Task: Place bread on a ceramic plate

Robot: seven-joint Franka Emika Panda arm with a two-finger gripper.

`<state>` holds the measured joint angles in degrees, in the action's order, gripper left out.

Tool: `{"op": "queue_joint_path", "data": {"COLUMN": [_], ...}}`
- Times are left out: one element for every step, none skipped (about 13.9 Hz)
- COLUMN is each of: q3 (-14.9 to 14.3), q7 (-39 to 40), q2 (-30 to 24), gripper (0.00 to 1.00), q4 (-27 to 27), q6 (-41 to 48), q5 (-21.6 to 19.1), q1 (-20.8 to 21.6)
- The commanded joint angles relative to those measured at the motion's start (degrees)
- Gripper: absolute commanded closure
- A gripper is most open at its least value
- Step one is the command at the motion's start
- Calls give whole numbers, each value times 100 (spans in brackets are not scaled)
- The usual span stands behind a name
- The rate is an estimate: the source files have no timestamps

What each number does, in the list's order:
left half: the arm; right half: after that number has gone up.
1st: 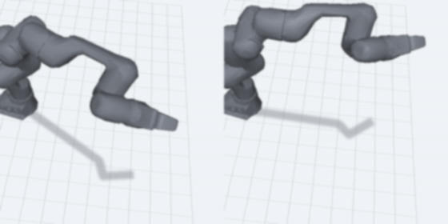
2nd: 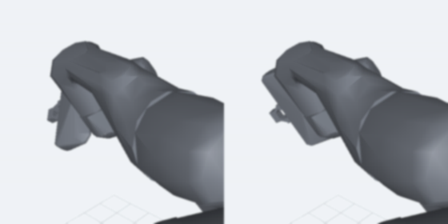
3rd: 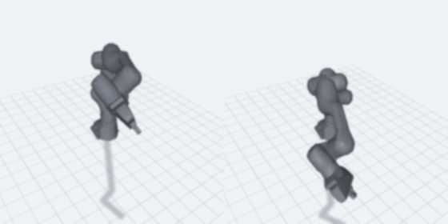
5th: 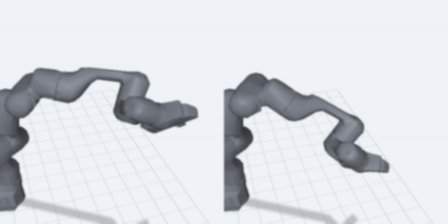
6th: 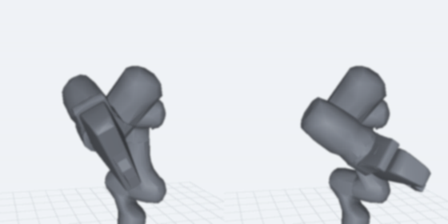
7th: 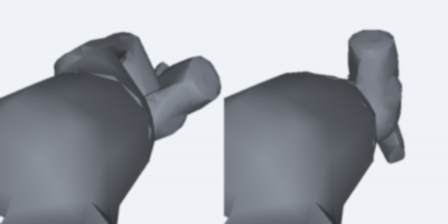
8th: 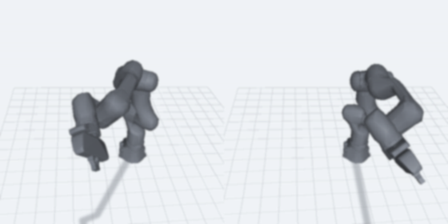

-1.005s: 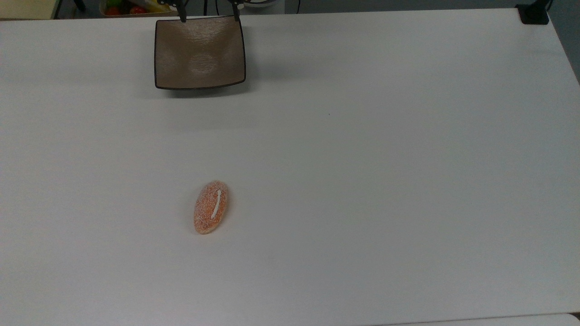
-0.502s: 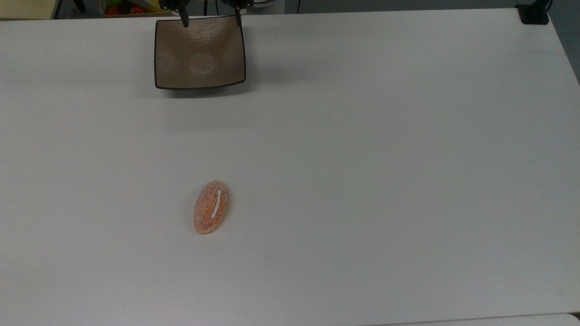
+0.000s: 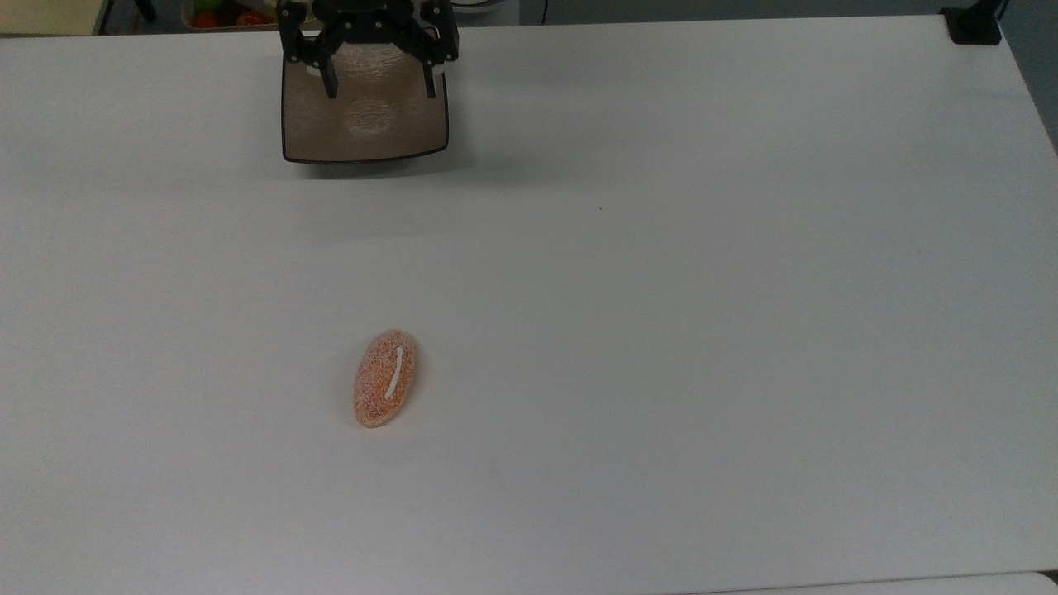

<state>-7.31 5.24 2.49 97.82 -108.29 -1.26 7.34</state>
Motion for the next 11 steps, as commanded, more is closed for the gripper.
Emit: {"op": "queue_joint_path", "data": {"q3": [133, 134, 134, 134, 160, 195, 213, 222, 222, 213, 222], "q7": [-234, -234, -260, -513, -933, -1346, -1576, -1883, -1991, -2000, -2000], "q2": [479, 664, 831, 1215, 1602, 1858, 1983, 2201, 2378, 2501, 2607], "gripper": [0, 0, 0, 0, 0, 0, 0, 0, 0, 0, 0], "q4": [-105, -157, -253, -542, -814, -886, -887, -887, -896, -905, -905], "q6": [-788, -1086, -1237, -1369, -1606, -1939, -2177, -2440, -2582, -2697, -2811], "q5": [91, 100, 100, 109, 257, 563, 766, 1003, 1197, 1260, 1278], "q1": [30, 39, 48, 48, 57, 57, 101, 179, 197, 206, 206]}}
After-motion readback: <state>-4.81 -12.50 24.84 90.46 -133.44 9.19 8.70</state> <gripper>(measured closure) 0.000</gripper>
